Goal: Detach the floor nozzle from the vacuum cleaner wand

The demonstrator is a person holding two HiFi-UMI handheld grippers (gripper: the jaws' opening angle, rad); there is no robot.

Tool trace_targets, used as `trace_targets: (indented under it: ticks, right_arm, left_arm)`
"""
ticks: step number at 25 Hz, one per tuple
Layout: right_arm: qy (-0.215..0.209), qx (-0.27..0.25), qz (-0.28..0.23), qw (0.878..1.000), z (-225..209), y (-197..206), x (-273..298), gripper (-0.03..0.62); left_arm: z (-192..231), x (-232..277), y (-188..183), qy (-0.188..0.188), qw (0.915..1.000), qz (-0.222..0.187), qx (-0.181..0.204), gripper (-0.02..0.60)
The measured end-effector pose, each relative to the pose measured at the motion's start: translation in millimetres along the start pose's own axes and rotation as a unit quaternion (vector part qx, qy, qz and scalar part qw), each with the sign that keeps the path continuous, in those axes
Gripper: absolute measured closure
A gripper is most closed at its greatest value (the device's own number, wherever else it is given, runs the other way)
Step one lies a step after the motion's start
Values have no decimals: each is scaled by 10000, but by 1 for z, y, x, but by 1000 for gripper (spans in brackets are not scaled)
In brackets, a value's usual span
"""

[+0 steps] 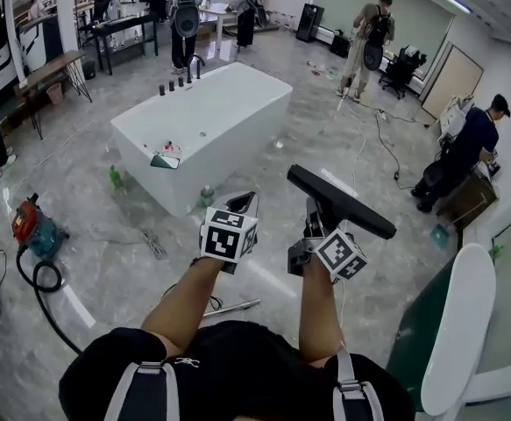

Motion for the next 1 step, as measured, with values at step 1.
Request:
trace_targets:
  ticks: [1]
  right_arm:
    - [10,-18,16,10000,-1,0,1,493]
  left_arm:
    - [0,1,0,18,10000,-4,-19,574]
Point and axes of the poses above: the fingertips, and each gripper's own axes: x forward along the fingers, z to its left, y out of its underside, the point moved 1 cm from there along -x, backward along the fingers, and after that the axes turned 12 degrees about z, right-handed, at the moved point
